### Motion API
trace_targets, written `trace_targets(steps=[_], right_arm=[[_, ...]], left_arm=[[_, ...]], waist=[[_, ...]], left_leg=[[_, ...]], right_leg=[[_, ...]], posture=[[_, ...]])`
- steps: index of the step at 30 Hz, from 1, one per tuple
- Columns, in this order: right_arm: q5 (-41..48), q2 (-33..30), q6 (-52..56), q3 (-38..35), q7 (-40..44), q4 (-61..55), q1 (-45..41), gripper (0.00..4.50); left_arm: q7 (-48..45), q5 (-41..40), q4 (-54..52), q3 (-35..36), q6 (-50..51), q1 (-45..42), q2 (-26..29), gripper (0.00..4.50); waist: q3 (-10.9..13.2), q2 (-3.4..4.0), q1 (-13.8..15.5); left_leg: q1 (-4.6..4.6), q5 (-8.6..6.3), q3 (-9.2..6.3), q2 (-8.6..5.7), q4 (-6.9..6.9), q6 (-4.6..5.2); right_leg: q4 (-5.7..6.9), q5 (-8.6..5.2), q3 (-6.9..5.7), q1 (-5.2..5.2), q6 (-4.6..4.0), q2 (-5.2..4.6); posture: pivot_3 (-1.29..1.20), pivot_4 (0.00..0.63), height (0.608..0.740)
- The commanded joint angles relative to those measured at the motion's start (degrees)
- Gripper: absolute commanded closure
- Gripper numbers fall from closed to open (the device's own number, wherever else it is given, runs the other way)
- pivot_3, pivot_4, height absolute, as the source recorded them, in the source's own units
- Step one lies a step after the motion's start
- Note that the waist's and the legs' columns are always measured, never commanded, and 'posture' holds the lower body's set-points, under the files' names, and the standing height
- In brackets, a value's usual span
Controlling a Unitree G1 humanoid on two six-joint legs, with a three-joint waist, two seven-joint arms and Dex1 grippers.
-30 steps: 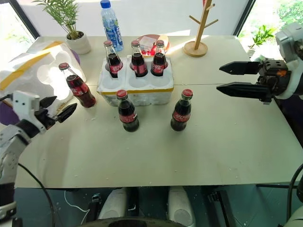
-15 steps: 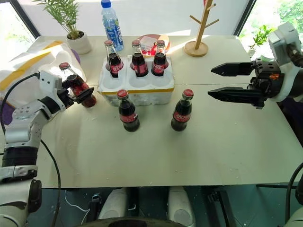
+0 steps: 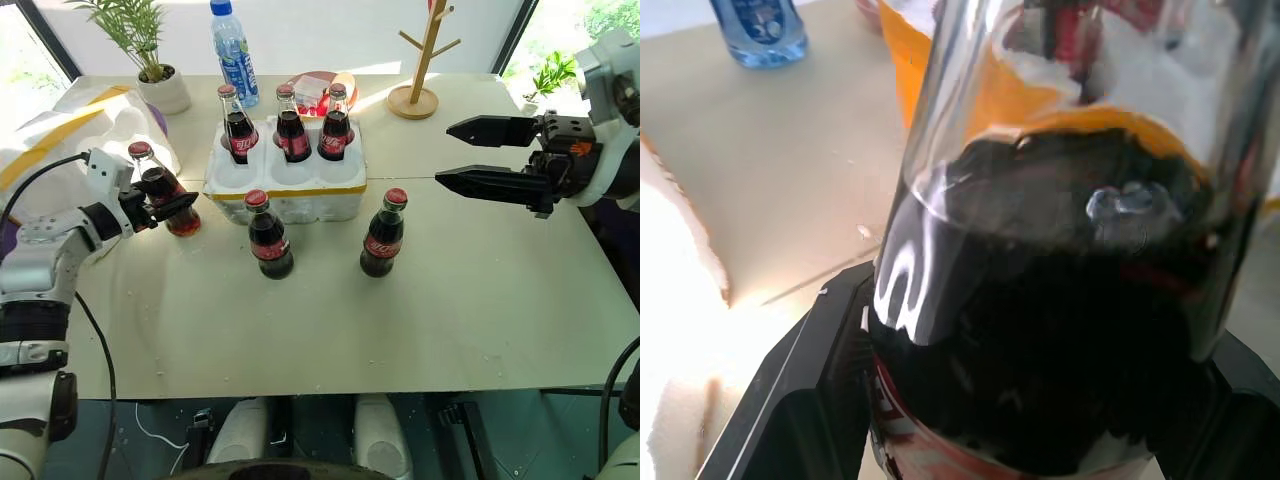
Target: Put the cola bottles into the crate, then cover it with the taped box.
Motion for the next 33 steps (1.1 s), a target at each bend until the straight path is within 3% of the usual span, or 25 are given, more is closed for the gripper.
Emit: trace_targets(steps=[1, 7, 13, 21, 33], right_arm=[[0.73, -0.02, -1.02, -1.9, -0.78, -1.03, -1.15, 0.0], [0.27, 0.39, -1.34, -1.85, -2.09, -1.62, -0.34, 0.0], [0.38, 1.35, -1.14, -1.98, -4.36, -2.55, 0.16, 0.0], [0.64, 2.26, -1.0, -3.19, -7.47, -5.04, 2.83, 0.0], [0.11, 3.03, -1.87, -2.36, -8.91, -5.96, 4.08, 0.0]], left_arm=[[-5.31, -7.51, -8.11, 3.86, 6.98, -4.4, 5.07, 1.74], [-12.74, -12.6, -3.24, 0.93, 14.41, -19.36, 7.42, 1.74], [-12.3, -3.64, 13.63, -4.76, 3.61, -32.32, 0.52, 1.74], [-13.77, 2.41, 24.0, -8.81, -4.42, -34.85, -7.64, 1.74], [-11.65, 6.76, 28.84, -8.4, -10.59, -33.88, -11.62, 1.74]], waist=[[0.01, 0.0, 0.02], [0.06, -0.09, 0.75], [0.01, -0.01, 1.39], [0.07, -0.09, 1.21], [0.08, -0.09, 1.35]], left_leg=[[0.0, 0.0, 0.0, 0.0, 0.0, 0.0], [-0.04, 0.02, -0.03, -0.12, 0.04, -0.04], [0.01, 0.04, 0.11, -0.15, 0.08, -0.05], [-0.12, 0.05, 0.15, -0.09, 0.08, -0.07], [-0.1, 0.06, 0.16, -0.09, 0.08, -0.08]], right_leg=[[0.0, 0.0, 0.0, 0.0, 0.0, -0.01], [0.0, -0.01, -0.03, 0.02, 0.03, -0.02], [0.05, -0.02, -0.03, 0.05, 0.05, 0.16], [0.0, -0.02, 0.02, -0.05, 0.05, 0.22], [0.01, -0.02, 0.04, -0.04, 0.06, 0.22]], posture=[[0.0, 0.15, 0.74], [0.0, 0.15, 0.74], [0.0, 0.15, 0.74], [0.0, 0.15, 0.74], [0.0, 0.15, 0.74]])
